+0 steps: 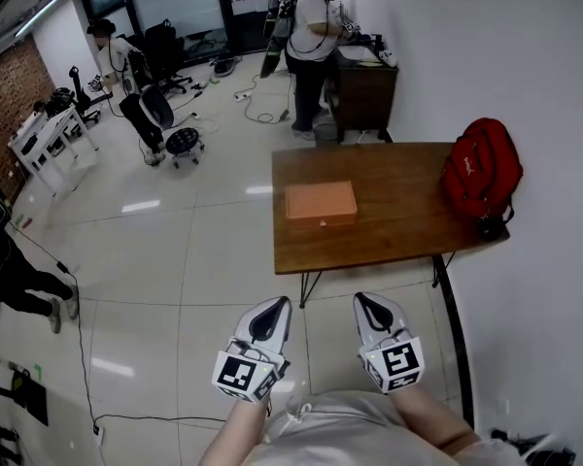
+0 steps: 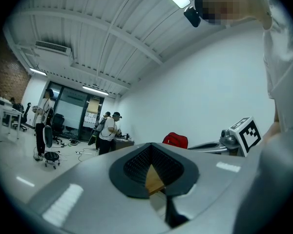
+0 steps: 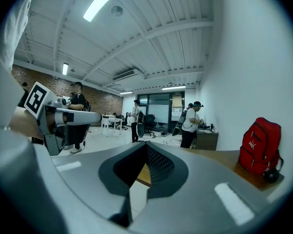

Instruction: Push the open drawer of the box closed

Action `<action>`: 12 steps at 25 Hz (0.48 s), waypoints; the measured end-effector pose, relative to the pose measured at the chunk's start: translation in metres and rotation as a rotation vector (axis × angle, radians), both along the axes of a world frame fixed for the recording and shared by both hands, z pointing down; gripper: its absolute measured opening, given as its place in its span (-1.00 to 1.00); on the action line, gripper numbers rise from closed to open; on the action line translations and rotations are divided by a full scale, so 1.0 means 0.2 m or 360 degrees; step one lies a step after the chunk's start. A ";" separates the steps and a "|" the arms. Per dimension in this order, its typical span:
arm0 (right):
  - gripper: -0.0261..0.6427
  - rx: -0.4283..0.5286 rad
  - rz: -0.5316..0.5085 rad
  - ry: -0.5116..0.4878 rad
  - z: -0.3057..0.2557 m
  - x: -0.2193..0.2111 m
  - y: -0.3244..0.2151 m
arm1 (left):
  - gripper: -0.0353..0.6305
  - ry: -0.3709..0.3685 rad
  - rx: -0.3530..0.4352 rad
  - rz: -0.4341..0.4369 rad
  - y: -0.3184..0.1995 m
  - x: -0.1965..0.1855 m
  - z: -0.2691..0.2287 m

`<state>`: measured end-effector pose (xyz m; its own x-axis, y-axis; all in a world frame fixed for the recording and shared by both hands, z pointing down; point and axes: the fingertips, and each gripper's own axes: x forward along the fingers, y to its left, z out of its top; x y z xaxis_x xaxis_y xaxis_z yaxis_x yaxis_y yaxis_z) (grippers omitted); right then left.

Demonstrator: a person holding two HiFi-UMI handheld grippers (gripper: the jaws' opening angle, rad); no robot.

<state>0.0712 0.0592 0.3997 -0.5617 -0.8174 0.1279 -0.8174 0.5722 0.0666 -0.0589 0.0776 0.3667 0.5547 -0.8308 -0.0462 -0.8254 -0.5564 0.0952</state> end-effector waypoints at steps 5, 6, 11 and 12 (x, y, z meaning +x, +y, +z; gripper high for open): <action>-0.91 0.0006 -0.0024 -0.0002 0.00 -0.01 0.00 | -0.88 -0.0012 0.0003 0.0001 -0.01 0.02 0.00; -0.91 0.0006 -0.0029 0.0001 0.00 -0.01 0.00 | -0.88 -0.0006 -0.0002 0.0004 -0.01 0.02 0.01; -0.91 0.0004 -0.0028 0.0021 -0.01 0.00 0.01 | -0.88 -0.0002 -0.0012 0.0001 -0.01 0.02 0.02; -0.91 0.0000 -0.0028 0.0023 0.00 0.00 0.01 | -0.88 -0.0001 -0.0013 0.0001 -0.01 0.02 0.02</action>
